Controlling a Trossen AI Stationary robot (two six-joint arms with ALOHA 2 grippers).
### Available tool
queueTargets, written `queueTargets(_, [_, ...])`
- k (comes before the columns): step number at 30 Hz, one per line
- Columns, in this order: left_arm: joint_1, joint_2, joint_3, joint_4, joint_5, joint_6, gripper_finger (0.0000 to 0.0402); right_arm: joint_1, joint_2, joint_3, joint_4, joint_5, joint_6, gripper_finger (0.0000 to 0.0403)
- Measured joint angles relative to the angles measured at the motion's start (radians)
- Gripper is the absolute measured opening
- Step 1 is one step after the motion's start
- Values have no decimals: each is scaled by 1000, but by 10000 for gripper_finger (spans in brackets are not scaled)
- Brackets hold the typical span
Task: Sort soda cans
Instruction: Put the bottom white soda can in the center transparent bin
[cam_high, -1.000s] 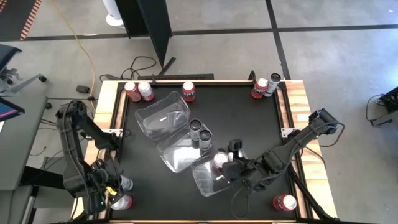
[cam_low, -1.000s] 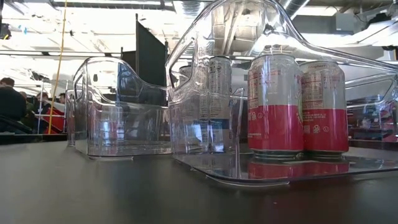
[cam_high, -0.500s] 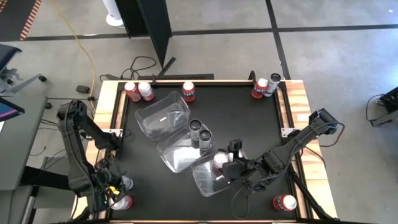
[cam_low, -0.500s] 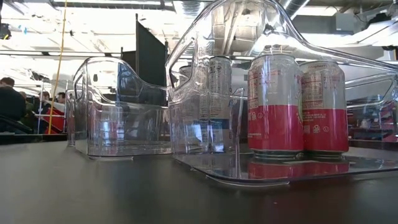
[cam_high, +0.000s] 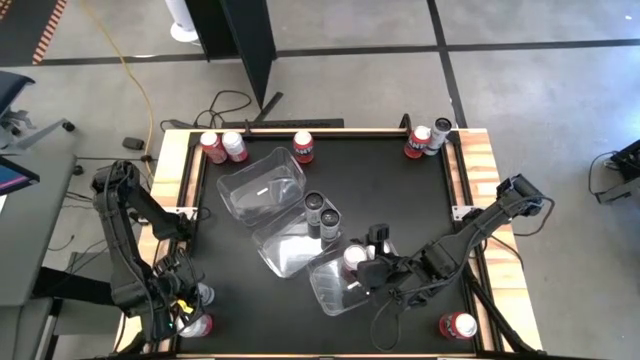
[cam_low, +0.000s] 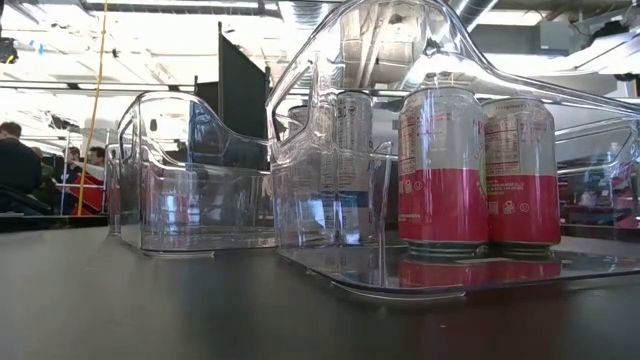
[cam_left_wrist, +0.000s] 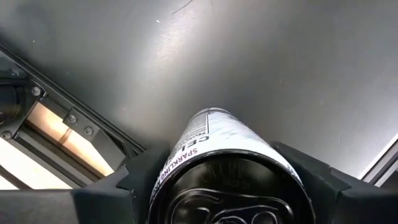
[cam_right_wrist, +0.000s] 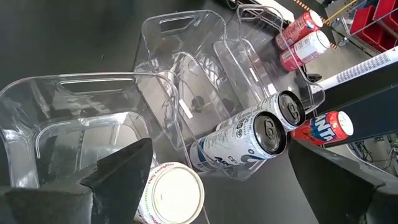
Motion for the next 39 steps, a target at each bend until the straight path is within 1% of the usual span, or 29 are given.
queueTargets(3, [2, 0, 0, 0, -15, 11, 245, 0, 0, 0, 0, 0, 0, 395])
queueTargets(7, [33, 0, 9, -2, -28, 58, 245, 0, 0, 0, -1, 0, -1, 395])
queueTargets(14, [133, -1, 62, -45, -32, 226, 245, 0, 0, 0, -1, 0, 2, 395])
queueTargets(18, [199, -1, 134, -91, -46, 344, 245, 0, 0, 0, -1, 0, 8, 395])
queueTargets(21, [248, -1, 212, -138, -76, 433, 245, 0, 0, 0, -5, 0, 16, 395])
queueTargets(26, [334, -1, 371, -220, -201, 596, 245, 0, 0, 0, -6, 0, 16, 395])
queueTargets(29, [414, -2, 445, -223, -270, 723, 245, 0, 0, 0, -6, 0, 16, 395])
queueTargets(31, [484, -2, 476, -204, -282, 818, 245, 0, 0, 0, -6, 0, 16, 395])
queueTargets(35, [642, -2, 492, -119, -279, 1020, 245, 0, 0, 0, -6, 0, 16, 395])
queueTargets(39, [809, 6, 493, -11, -224, 1207, 245, 0, 0, 0, -6, 0, 16, 395])
